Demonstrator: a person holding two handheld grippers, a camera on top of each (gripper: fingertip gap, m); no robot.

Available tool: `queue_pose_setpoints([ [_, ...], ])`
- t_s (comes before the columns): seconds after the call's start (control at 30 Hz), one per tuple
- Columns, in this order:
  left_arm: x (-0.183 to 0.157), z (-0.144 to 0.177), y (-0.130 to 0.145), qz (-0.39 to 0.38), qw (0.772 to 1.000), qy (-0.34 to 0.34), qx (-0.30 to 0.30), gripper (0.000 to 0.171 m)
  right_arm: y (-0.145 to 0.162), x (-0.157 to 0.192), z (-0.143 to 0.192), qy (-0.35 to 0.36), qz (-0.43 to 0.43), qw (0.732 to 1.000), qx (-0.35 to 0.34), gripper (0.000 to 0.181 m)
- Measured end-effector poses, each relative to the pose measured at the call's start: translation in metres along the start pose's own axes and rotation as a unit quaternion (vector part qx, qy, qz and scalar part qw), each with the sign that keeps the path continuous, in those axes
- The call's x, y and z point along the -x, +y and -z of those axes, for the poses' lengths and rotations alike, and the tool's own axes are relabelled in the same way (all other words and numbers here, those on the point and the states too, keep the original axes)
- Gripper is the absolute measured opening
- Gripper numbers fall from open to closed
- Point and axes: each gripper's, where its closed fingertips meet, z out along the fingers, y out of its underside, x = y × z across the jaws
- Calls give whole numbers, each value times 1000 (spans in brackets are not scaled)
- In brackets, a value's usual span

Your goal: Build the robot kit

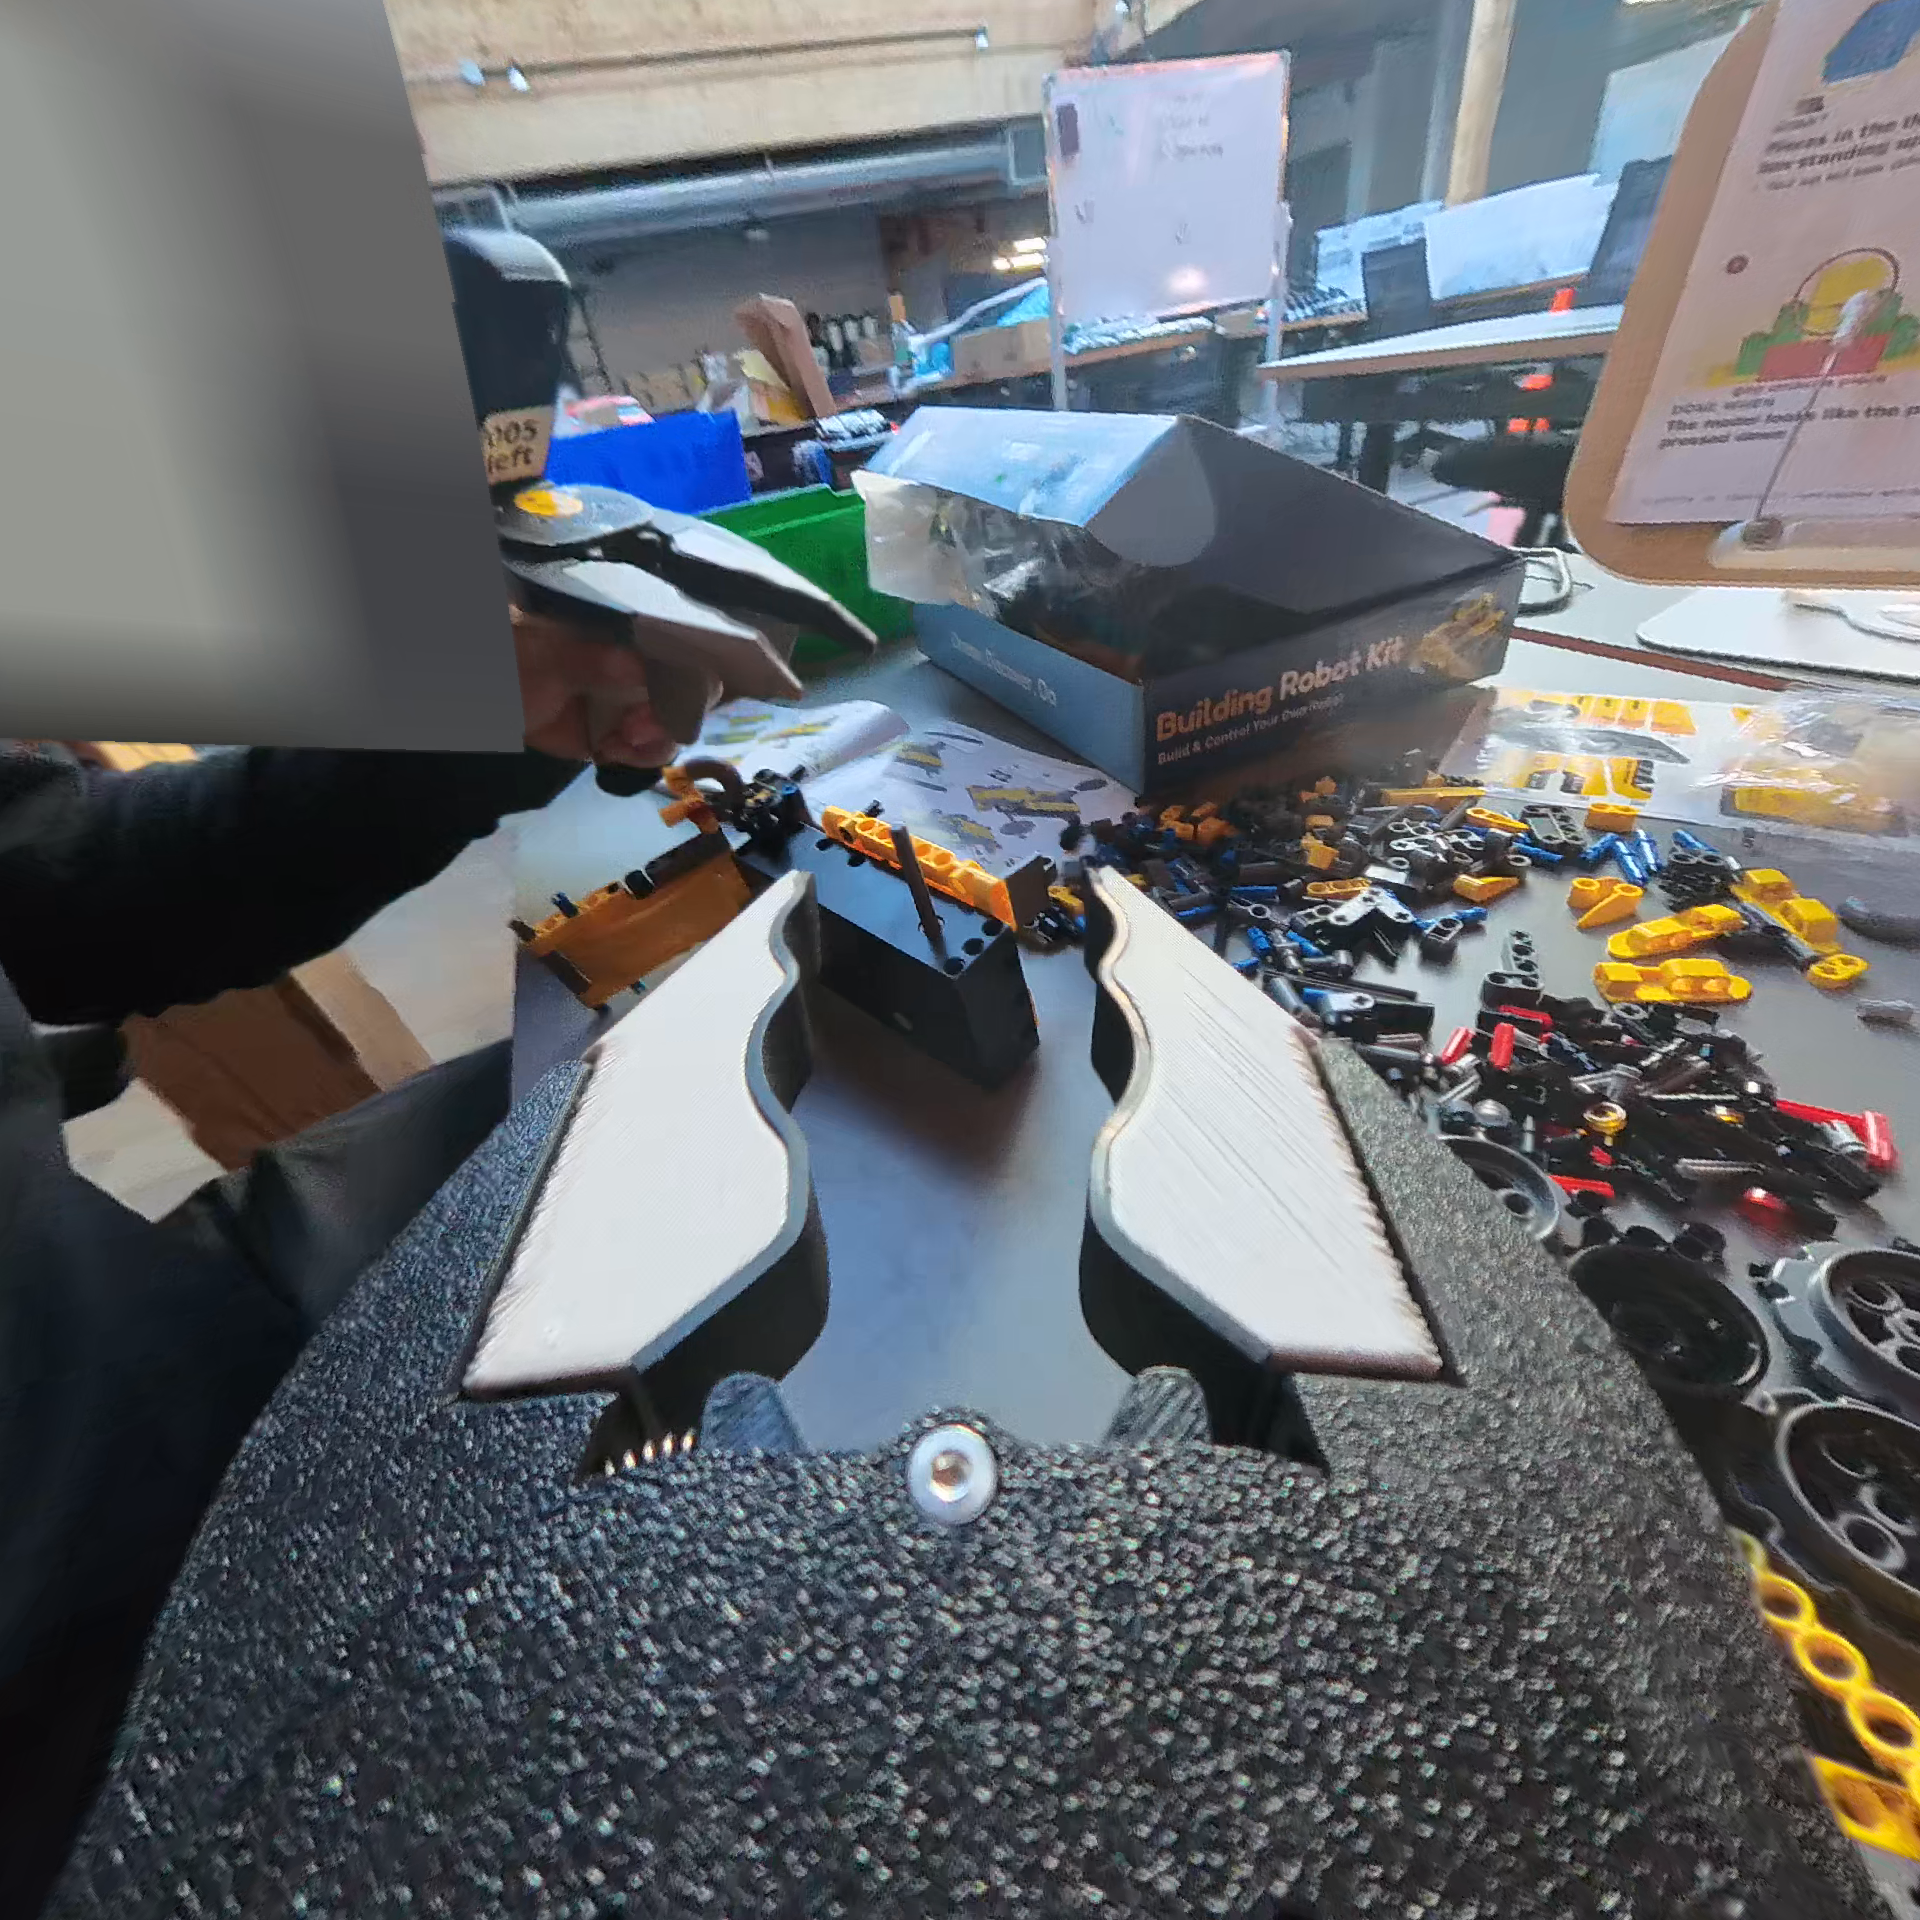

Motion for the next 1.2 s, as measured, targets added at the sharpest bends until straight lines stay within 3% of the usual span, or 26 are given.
queue_pose_setpoints([
  [0.17, -5, 36, 42, -4, 993, 33, 114, 32, -7, 2, 6, -29, -23, 999, -27, 50],
  [0.27, -22, 40, 70, -9, 984, 63, 168, 23, -7, 7, 6, -41, -21, 999, -29, 50],
  [0.37, -25, 38, 90, -30, 976, 47, 210, 23, -6, 12, 5, -47, -12, 999, -25, 50],
  [0.57, -30, 36, 88, -64, 974, 67, 207, 28, -5, 16, 4, -54, -10, 998, -23, 51],
  [0.87, -30, 29, 103, -83, 965, 82, 235, 0, -1, 24, 1, -63, 6, 998, -11, 50],
  [1.1, -32, 26, 103, -80, 968, 72, 227, 0, -1, 23, 1, -65, -1, 998, -11, 49],
  [1.2, -26, 27, 103, -70, 969, 52, 231, 5, -2, 14, 1, -35, -11, 999, -12, 39],
])
